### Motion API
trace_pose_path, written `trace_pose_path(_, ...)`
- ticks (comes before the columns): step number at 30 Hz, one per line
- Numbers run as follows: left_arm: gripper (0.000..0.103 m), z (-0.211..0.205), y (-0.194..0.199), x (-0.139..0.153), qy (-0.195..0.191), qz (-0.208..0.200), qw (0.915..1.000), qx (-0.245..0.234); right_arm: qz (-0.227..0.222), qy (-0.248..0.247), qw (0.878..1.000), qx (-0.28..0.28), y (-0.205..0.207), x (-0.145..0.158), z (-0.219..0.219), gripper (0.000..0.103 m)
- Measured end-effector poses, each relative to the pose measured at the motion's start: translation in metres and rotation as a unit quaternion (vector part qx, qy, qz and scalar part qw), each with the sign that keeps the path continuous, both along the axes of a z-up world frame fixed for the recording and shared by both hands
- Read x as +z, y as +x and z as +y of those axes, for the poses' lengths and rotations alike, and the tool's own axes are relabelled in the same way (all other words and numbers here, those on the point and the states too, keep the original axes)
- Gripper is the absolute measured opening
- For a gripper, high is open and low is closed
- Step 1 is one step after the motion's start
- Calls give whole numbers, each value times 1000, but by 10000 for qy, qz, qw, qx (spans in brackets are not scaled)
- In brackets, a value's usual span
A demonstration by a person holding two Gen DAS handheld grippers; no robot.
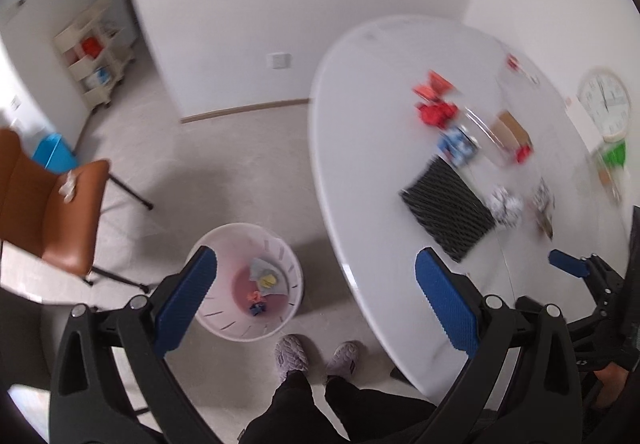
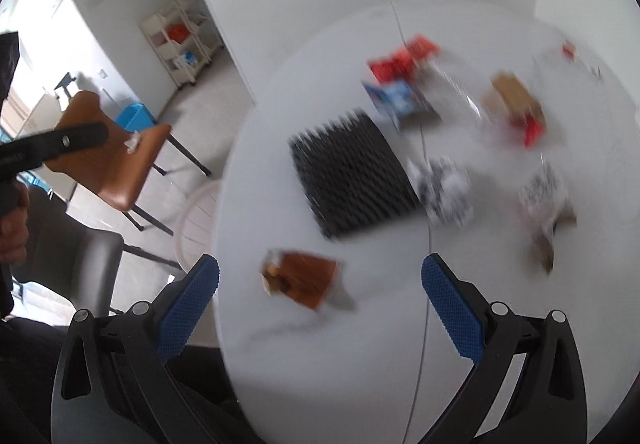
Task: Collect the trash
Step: 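Move both tools back over the table toward the remaining trash, then grasp the brown foil wrapper with the left tool while the right tool grasps the crumpled newspaper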
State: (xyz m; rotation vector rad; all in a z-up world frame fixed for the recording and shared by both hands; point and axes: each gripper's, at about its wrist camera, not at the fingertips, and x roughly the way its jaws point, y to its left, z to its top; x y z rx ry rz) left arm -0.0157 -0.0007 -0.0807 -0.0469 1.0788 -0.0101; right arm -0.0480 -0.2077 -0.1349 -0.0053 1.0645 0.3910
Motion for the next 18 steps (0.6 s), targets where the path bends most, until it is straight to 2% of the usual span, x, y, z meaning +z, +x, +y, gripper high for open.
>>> trace_pose_path(5,95,-40,11,-23,-48,261,9974,-668,374,22,9992,-115,-4,-32,-16,100)
trace_pose_path(8,95,-69,13,-46,-63,426,9904,-1317,481,81,9985,-237,-1,-41,-29,100)
trace_pose_path(11,95,-103,10,-70,25,575,9736,-2209,537,120,9979,-356,6,-43,-44,100)
trace_pose_path(14,95,-125,11,-89,171,678,9578,-2788,545,43,9976,-430,13,-45,-60,100)
trace_pose_path(15,95,-134,14,-98,234,756,9497,-3031,551,19,9975,-438,16,-45,-63,100)
trace_pose_path(17,95,-144,16,-110,349,859,9386,-3324,563,-41,9974,-452,22,-46,-71,100)
trace_pose_path(18,91,-149,17,-116,416,913,9324,-3472,580,-61,9973,-453,24,-47,-74,100)
